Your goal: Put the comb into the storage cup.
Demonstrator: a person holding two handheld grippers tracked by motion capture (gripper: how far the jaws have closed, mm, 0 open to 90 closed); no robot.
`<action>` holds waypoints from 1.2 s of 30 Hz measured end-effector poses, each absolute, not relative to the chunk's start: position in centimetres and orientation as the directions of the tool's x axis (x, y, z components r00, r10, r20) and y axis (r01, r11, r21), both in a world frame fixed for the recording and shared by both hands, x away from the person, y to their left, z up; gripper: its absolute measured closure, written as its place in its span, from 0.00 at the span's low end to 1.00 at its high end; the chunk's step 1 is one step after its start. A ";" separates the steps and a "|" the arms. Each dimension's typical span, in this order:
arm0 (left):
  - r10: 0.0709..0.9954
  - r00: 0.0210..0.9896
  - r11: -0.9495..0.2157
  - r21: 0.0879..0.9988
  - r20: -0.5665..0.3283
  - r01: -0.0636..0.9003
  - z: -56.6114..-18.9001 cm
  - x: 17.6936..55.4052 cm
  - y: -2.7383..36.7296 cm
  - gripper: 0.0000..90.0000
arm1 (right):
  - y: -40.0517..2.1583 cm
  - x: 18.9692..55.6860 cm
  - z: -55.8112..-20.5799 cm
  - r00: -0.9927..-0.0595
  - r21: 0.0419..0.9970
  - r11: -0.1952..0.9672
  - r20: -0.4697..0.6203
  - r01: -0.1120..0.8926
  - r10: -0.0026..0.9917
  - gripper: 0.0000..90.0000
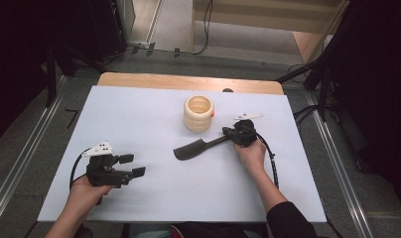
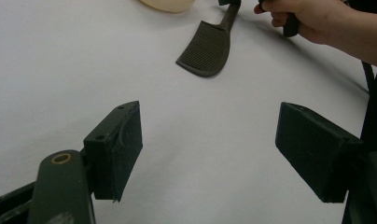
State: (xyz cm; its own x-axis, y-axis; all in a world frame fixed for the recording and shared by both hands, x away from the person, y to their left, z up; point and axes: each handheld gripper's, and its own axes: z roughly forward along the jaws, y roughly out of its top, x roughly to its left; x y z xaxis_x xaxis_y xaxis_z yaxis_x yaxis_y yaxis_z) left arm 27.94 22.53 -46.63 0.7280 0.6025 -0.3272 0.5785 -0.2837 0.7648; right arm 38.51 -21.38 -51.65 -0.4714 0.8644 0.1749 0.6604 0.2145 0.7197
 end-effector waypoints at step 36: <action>0.605 0.727 -0.282 0.768 -0.323 0.575 -46.6 27.9 22.6 0.26 | -21.3 34.9 -51.4 -0.592 0.670 0.341 0.182 0.659 0.785 0.97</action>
